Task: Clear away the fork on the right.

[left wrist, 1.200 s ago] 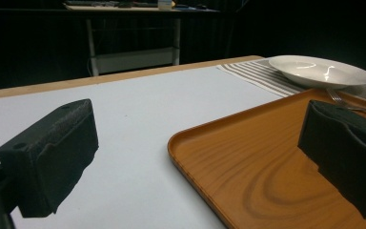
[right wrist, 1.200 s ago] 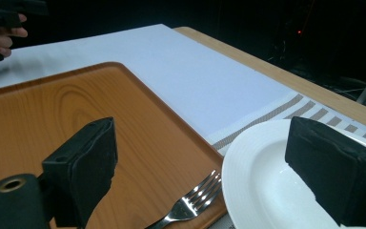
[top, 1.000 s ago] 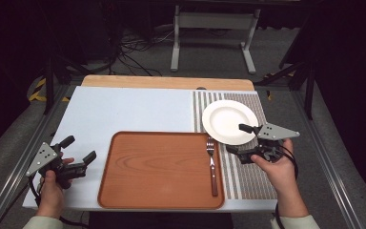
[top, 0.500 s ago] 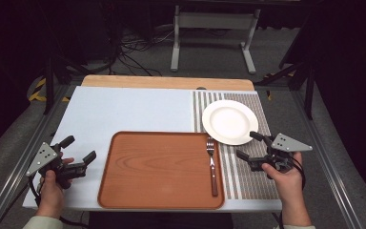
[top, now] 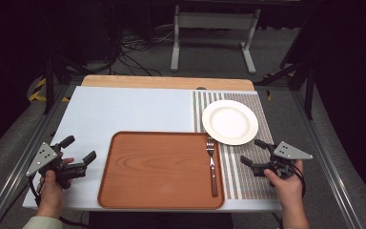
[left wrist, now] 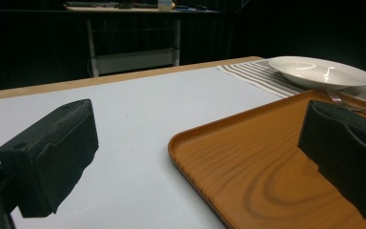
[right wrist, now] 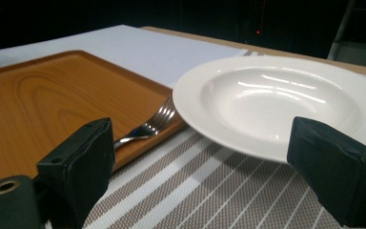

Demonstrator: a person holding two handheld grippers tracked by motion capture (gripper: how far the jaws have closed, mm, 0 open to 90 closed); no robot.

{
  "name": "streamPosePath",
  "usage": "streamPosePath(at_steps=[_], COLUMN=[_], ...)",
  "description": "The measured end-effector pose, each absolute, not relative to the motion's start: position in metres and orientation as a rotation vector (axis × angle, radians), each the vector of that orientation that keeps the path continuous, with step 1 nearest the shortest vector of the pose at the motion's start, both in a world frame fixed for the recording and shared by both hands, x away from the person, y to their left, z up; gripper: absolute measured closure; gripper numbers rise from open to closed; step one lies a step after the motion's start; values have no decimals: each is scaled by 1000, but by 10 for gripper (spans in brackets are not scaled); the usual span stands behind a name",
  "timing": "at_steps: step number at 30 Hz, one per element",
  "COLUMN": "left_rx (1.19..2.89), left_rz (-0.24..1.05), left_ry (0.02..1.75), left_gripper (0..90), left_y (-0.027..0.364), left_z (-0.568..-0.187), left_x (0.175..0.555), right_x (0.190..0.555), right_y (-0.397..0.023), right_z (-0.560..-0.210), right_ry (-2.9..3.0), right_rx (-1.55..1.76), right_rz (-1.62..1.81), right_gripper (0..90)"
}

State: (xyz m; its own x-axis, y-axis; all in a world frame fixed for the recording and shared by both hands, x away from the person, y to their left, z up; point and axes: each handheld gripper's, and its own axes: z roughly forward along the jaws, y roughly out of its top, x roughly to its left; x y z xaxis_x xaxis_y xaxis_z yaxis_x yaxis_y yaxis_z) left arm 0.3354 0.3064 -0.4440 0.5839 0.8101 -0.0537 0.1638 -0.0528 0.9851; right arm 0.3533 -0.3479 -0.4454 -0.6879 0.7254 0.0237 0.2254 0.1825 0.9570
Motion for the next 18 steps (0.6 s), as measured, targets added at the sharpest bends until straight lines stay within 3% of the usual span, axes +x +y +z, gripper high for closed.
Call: streamPosePath(at_steps=[18], left_rx=[1553], left_rz=[643], left_ry=[850], left_gripper=[5], left_y=[308], left_z=[-443], left_x=[337], right_x=[348], right_y=[-349], right_z=[-450], right_ry=[2001], right_rx=[912], right_rz=[1562], right_gripper=[96])
